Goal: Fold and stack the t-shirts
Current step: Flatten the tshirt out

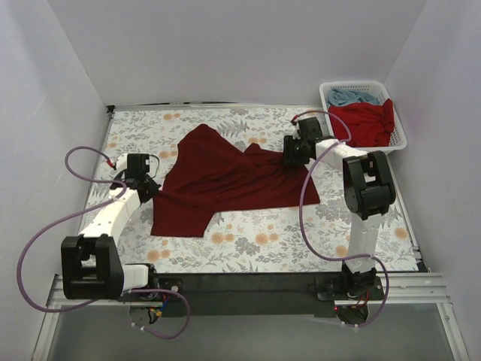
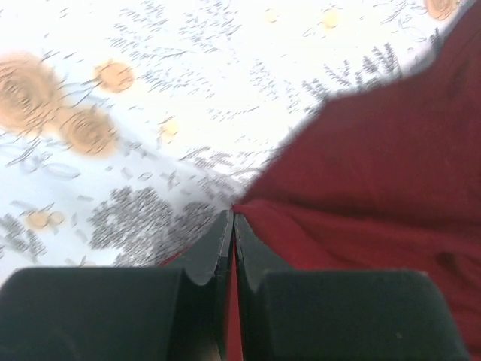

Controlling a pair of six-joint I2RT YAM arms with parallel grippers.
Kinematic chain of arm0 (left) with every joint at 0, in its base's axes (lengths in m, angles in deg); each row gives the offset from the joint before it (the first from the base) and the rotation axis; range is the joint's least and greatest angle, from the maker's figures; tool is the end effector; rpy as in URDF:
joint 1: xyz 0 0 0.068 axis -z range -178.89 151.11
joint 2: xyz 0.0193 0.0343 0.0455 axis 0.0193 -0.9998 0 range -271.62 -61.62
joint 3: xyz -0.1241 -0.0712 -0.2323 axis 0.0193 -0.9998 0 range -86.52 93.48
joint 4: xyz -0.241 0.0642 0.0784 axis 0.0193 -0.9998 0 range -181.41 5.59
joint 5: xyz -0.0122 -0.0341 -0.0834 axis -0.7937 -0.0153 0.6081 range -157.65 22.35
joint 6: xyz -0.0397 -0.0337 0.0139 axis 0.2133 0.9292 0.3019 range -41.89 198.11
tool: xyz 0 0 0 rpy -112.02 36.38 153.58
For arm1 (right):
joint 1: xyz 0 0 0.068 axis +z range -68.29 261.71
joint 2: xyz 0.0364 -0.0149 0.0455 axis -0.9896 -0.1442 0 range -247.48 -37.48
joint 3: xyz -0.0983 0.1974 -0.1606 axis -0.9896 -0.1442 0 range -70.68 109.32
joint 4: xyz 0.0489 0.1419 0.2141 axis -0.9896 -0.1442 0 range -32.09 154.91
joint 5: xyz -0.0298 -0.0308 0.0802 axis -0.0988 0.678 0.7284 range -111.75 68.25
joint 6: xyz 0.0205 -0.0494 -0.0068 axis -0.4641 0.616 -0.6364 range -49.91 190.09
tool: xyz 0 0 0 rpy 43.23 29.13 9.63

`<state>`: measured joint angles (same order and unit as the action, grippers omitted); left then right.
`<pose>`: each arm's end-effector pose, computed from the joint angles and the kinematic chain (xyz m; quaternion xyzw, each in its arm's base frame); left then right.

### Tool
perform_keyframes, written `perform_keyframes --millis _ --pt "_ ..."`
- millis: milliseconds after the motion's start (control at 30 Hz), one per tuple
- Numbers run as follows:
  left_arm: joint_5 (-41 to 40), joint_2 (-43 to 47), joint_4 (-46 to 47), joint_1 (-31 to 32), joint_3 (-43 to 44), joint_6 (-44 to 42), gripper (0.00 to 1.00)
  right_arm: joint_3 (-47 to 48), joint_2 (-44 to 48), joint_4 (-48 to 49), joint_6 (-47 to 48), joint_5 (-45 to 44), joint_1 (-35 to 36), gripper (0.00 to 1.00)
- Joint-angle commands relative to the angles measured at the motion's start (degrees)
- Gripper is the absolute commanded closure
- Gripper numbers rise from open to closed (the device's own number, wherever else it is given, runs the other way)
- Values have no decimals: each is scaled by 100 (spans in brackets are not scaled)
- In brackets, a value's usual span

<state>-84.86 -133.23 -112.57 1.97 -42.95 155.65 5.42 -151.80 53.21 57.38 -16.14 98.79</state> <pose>0.2413 0.0070 0.2120 -0.6209 0.7151 -0.0708 0.3132 0.4089 0.1292 0.1658 -0.0526 0.9370 0.1324 0.3189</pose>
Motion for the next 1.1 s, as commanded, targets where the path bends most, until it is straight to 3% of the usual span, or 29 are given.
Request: perform_keyframes --millis 0,100,167,267,400,500,667,1067 --pt "69 -466 285 -25 589 -63 100 1095 -783 -349 111 -691 -459 45" --pt "252 -924 346 -25 784 -133 98 1897 -961 -762 286 -701 -522 44" --pt "315 -1134 364 -25 802 -212 94 1883 -690 -816 339 -396 -504 44" --pt "420 -1162 557 -25 539 -230 87 1278 -85 -816 401 -341 -469 43" --pt "412 -943 707 -25 319 -274 63 145 743 -606 410 -534 -478 42" --pt "551 -680 733 -16 187 -292 53 -769 1385 -404 384 -929 -495 42" --pt "1053 -336 716 98 -208 -327 51 -1658 2001 -192 322 -1193 -548 42" --pt "763 -186 487 520 -411 -494 50 -1765 1764 -157 67 -1562 -618 43"
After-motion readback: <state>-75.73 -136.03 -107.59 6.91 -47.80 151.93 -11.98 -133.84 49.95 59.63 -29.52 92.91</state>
